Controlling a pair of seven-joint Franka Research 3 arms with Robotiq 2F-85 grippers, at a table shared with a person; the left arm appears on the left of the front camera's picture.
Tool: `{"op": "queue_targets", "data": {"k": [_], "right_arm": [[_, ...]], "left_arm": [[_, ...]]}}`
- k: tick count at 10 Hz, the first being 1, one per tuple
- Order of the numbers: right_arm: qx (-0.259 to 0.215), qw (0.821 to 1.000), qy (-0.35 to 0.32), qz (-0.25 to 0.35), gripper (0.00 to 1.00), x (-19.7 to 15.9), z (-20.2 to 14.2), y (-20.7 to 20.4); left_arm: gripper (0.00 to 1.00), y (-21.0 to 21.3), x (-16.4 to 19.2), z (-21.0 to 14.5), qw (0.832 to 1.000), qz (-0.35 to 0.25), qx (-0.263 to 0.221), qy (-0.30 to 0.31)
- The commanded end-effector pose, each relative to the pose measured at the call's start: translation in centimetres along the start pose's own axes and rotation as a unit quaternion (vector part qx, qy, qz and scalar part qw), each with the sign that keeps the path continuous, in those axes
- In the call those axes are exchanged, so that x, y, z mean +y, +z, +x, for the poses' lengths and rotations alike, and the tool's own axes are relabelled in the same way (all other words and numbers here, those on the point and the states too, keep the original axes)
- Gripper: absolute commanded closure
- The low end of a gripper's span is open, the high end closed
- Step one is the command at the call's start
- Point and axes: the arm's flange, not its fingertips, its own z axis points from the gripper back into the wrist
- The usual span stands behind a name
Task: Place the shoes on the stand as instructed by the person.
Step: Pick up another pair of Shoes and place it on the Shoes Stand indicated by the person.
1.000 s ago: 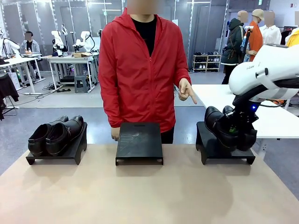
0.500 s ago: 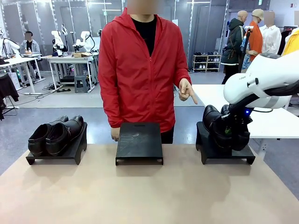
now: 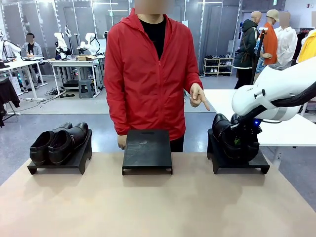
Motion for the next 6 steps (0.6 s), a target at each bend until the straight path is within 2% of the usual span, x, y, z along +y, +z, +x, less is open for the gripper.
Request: {"op": "queue_targets", "data": {"k": [1,6], "right_arm": [[-0.033,0.999,-0.014,0.005,0.91,0.4,1.1,0.2],[-0.031,0.999,-0.025,0.020,0.91,0.1,1.4,-1.4]], "left_arm": [[0.00,-0.1,-0.1,-0.1,1.000,-0.008,-0.004,-0.013],[0.00,-0.1,-0.1,-0.1,1.000,-0.008,-0.004,-0.013]]}}
